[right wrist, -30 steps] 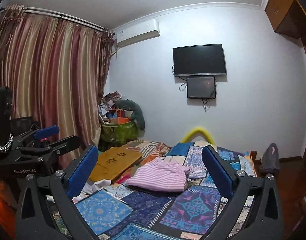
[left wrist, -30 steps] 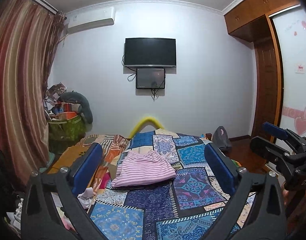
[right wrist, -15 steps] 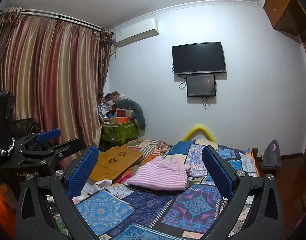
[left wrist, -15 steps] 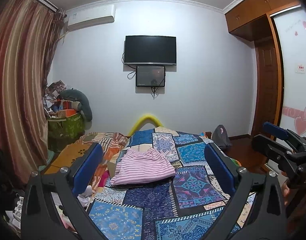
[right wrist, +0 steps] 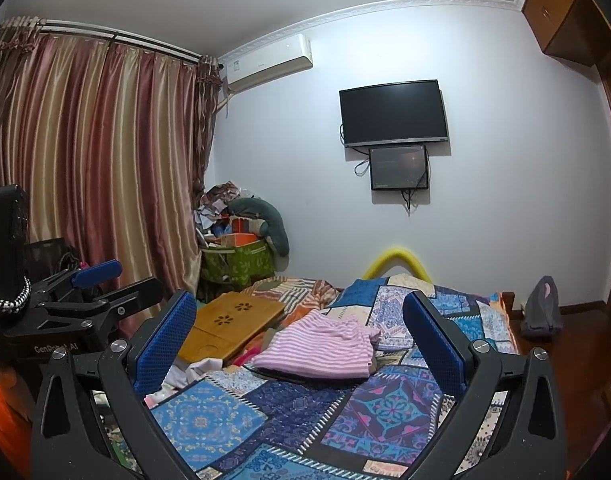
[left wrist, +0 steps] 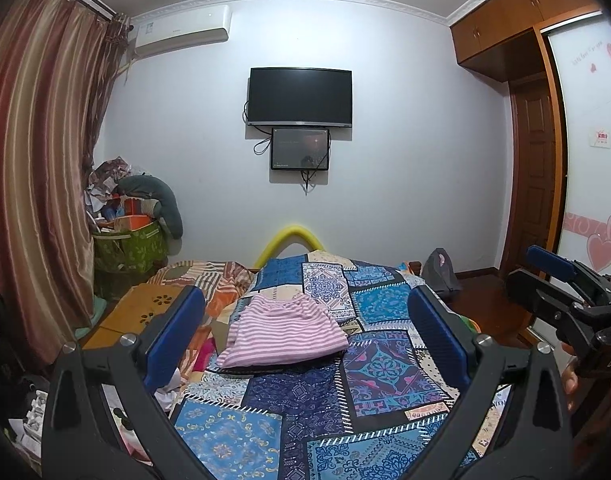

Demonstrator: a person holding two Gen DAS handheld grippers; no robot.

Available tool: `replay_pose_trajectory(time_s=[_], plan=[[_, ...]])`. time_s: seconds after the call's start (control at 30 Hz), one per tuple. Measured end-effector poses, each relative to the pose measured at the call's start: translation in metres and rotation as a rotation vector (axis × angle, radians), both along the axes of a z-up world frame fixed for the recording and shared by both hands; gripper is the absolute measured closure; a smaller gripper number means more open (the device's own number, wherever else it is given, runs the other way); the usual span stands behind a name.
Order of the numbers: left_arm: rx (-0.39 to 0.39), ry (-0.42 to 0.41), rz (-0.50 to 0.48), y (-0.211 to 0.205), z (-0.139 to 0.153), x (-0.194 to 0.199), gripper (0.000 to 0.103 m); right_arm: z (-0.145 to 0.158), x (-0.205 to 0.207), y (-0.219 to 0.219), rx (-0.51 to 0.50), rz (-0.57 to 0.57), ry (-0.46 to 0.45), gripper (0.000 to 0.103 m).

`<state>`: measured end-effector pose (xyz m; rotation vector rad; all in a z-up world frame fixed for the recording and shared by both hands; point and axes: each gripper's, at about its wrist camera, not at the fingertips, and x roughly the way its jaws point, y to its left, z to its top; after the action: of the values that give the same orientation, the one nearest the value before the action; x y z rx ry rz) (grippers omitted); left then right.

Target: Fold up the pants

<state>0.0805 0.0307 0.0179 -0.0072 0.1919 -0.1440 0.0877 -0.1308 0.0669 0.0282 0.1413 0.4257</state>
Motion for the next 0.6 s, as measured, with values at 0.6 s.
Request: replay_pose_trajectory(time_s=[0.6], plan=[[0.019, -0.004, -0.028, -0.0048, -0.0009, 0.0017, 0.0, -0.0008, 0.0022, -0.0039, 0.011, -0.004, 0.011, 0.0]])
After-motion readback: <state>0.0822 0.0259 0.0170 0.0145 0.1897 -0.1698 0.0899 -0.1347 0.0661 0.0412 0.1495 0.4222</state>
